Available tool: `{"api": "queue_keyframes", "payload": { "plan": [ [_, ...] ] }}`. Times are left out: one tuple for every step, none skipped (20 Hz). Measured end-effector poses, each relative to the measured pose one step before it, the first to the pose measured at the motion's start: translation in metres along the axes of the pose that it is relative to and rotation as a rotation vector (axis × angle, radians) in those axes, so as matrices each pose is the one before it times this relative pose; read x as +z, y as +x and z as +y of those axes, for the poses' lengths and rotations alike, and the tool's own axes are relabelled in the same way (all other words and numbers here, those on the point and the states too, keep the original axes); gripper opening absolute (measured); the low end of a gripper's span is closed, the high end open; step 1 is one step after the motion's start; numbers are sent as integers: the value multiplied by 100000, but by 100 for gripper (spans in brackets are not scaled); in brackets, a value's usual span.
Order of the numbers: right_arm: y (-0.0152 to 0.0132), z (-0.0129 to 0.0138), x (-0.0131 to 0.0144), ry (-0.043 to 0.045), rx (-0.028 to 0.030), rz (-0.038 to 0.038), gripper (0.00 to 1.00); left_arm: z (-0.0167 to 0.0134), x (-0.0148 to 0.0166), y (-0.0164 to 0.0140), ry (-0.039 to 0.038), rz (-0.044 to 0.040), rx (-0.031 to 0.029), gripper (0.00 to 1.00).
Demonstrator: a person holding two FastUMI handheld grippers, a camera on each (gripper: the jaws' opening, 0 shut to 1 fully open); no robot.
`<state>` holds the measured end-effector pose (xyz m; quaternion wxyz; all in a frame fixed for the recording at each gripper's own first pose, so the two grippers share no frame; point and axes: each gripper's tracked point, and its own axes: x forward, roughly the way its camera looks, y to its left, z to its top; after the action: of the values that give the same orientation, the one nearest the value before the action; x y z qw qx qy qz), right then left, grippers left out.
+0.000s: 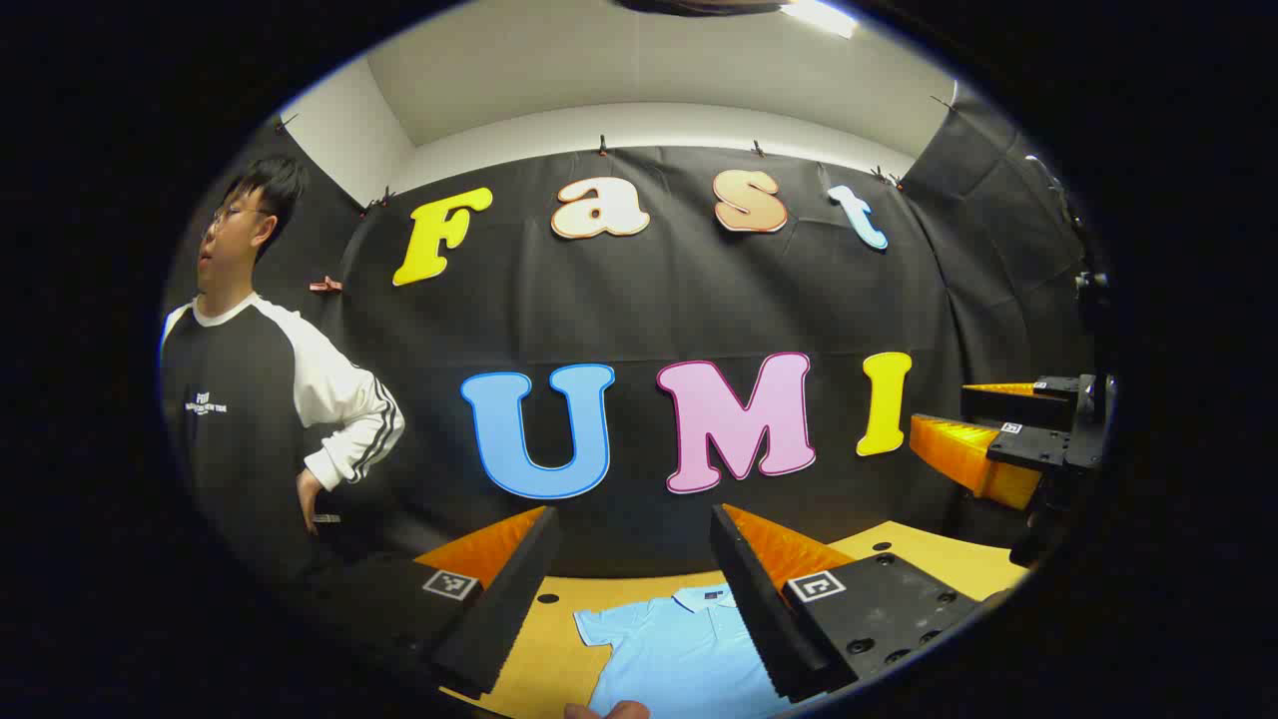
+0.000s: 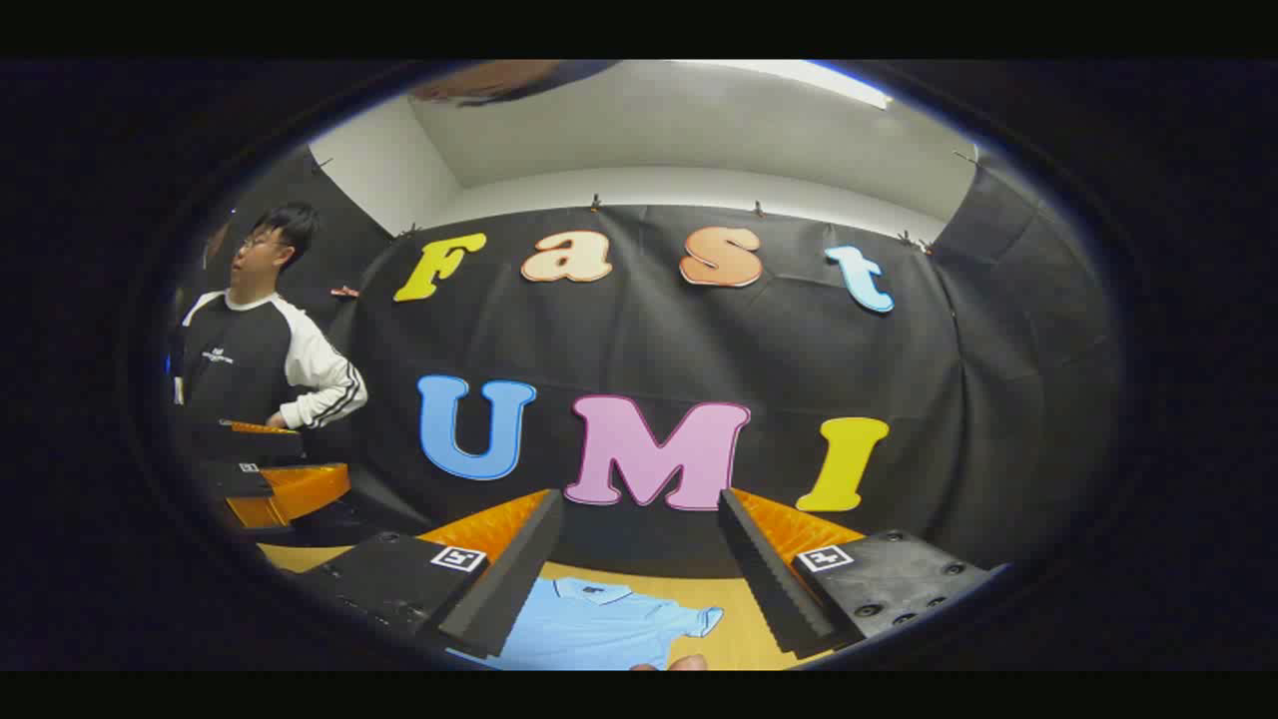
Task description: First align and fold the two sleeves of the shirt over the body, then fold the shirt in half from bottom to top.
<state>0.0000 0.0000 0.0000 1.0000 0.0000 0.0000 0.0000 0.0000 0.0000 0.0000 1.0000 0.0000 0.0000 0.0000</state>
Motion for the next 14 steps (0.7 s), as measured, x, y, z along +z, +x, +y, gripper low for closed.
{"api": "queue_keyframes", "payload": {
  "plan": [
    [231, 447, -56, -414, 1312, -30, 95, 643, 359, -428, -323, -341, 2508, 100],
    [209, 398, -511, 234, 1236, 1337, 98, 587, 274, -236, -383, -369, 2508, 99],
    [198, 623, -433, 1767, 2210, 1479, 96, 609, 462, -291, 207, -1002, 1947, 98],
    [393, 753, -132, 2783, 1767, 988, 96, 659, 159, -385, 528, -673, 2101, 98],
    [376, 272, -49, 3083, 613, 851, 96, 656, -1, -361, 595, 53, 2010, 98],
    [416, 277, -107, 2546, 404, 533, 96, 454, -301, -285, 180, 701, 1386, 98],
    [330, 165, -87, 1261, -67, 738, 96, 364, -90, -362, -169, 864, 806, 98],
    [188, 299, -138, 702, 598, 411, 96, 425, 55, -205, -418, 234, 1016, 98],
    [-27, 471, -189, 593, 1396, 439, 95, 485, 226, -111, -552, -492, 1300, 98],
    [-55, 328, -72, 486, 1270, 273, 97, 295, 186, -161, -509, -575, 876, 98],
    [-114, 84, 71, 227, 440, -74, 97, -54, 77, 19, -94, -148, 59, 98],
    [-117, -139, 179, 36, 87, -541, 97, -115, -28, -54, 171, -94, -483, 98],
    [-134, -61, 232, -368, 133, -705, 97, -142, 209, -22, 181, -419, -540, 98],
    [-53, -7, 122, -617, 89, -797, 97, -110, 65, -41, -124, -523, -524, 98]
  ]
}}
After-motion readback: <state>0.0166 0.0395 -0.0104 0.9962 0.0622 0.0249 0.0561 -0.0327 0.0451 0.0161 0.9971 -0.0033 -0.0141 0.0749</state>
